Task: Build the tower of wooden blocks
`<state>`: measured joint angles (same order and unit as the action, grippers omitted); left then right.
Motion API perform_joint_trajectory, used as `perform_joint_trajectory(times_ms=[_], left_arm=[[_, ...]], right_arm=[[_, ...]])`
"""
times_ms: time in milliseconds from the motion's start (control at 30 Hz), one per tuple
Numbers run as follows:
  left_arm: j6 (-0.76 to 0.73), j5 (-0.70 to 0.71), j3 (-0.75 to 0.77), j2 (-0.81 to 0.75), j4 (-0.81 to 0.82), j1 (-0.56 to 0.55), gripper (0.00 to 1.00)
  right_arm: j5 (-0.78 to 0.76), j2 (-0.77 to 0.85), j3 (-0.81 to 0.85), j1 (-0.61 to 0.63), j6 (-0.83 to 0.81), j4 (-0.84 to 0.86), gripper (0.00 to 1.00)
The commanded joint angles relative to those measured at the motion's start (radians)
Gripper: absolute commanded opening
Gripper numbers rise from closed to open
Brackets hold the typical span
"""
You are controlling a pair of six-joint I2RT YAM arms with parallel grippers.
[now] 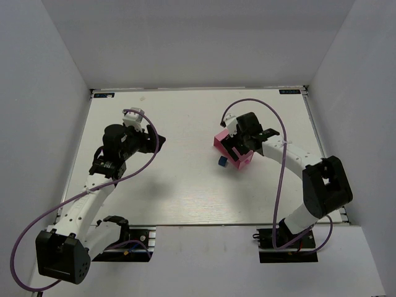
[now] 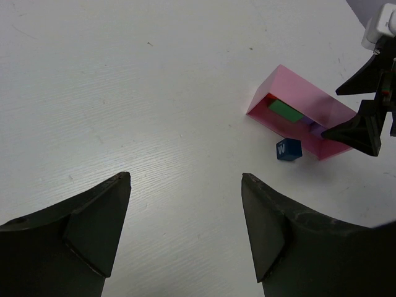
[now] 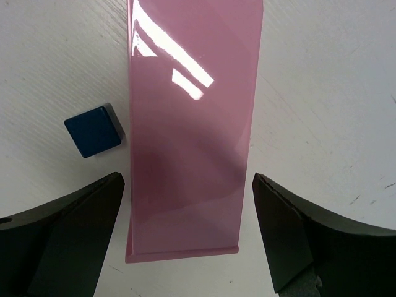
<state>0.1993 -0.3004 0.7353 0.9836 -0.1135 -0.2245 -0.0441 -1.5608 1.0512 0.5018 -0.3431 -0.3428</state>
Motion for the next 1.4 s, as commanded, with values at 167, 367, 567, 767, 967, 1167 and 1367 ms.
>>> perform_joint_trajectory(times_ms=[167, 367, 567, 767, 967, 1167, 1367], left_arm=[[-0.006, -0.013, 0.035, -0.017, -0.005, 0.004, 0.82], [-0.006, -0.013, 0.035, -0.017, -0.005, 0.004, 0.82], [-0.006, -0.013, 0.035, -0.017, -0.005, 0.004, 0.82], [-0.006, -0.013, 0.035, -0.017, -0.005, 0.004, 0.82], [-0.006, -0.013, 0.044, -0.017, -0.005, 0.004, 0.83], [-0.006, -0.013, 0.044, -0.017, -0.005, 0.004, 0.83], [-0.015, -0.013, 0.044, -0.017, -0.005, 0.004, 0.83]], right_arm=[[0.023, -0.031, 0.053, -0.022, 0.010, -0.001, 0.90], [0.029, -0.050, 0.061, -0.034, 0.010, -0.002, 0.90], [0.030, -0.077, 0.073, -0.046, 0.013, -0.016, 0.90], [0.098, -0.087, 0.078, -0.059, 0.013, -0.032, 0.90], [0.127, -0.100, 0.104, -0.063, 0.009, -0.045, 0.90], [0.161, -0.128, 0.150, -0.066, 0.009, -0.064, 0.90], [0.168, -0.156, 0.170, -0.063, 0.007, -0.065, 0.90]])
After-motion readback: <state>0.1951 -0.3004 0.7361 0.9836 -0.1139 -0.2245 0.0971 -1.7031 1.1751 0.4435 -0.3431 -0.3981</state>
